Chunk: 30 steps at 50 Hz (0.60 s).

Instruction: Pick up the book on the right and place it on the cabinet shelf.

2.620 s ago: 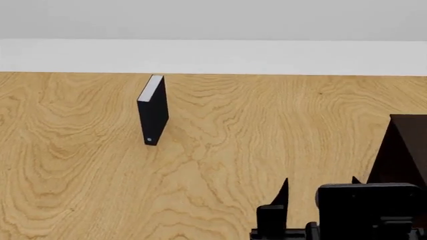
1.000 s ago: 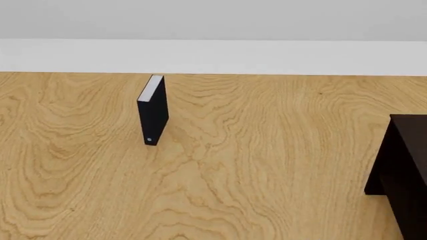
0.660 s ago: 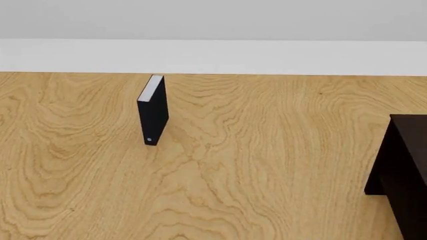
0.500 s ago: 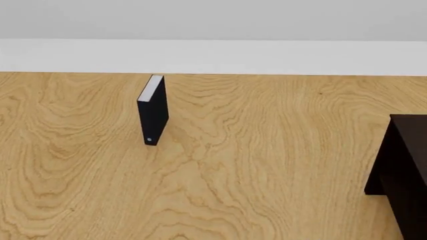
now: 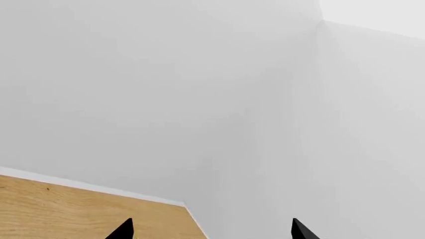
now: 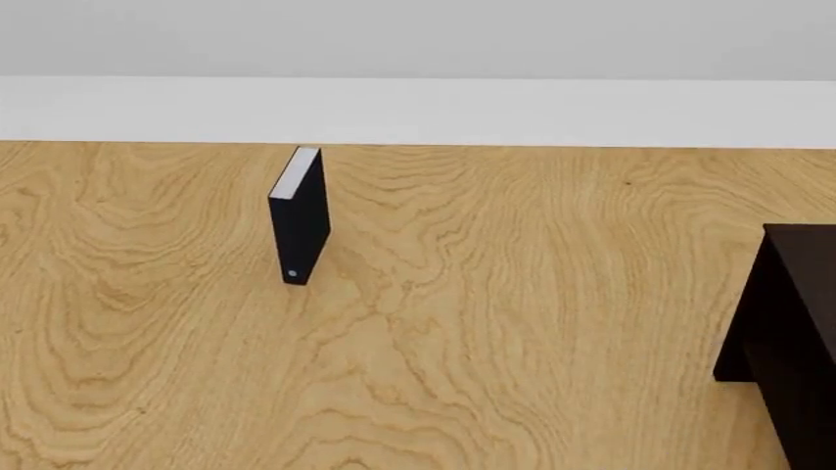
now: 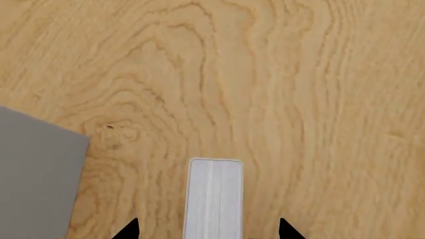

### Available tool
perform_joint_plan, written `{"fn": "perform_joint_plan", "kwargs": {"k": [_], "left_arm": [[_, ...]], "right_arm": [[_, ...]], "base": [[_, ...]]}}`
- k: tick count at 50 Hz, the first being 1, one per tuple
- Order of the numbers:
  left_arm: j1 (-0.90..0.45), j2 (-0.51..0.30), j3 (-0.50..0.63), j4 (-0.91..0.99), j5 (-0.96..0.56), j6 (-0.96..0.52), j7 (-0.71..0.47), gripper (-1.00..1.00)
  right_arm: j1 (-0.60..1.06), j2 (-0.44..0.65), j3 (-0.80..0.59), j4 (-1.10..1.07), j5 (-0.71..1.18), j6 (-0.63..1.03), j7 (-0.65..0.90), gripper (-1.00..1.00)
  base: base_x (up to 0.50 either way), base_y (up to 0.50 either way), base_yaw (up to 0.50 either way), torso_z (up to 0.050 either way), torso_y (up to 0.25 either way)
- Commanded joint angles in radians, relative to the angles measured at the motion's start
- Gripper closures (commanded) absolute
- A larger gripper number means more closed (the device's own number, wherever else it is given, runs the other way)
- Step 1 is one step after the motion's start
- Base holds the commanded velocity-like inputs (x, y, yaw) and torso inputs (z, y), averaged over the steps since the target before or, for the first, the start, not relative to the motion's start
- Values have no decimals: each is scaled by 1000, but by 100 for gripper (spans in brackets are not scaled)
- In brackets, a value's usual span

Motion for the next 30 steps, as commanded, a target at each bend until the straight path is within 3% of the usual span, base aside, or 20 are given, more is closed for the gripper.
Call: {"fn": "perform_joint_plan", "kwargs": {"k": [1, 30], "left_arm": [[2, -3, 3, 0, -2, 3, -5, -100], [4, -9, 8, -10, -6, 15, -11, -100]], "right_arm": [[-10, -8, -12, 18, -40, 4, -34, -100], [-35, -1, -27, 35, -108, -10, -106, -100]], "base": [[0, 0, 0, 0, 0], [0, 0, 0, 0, 0]]}}
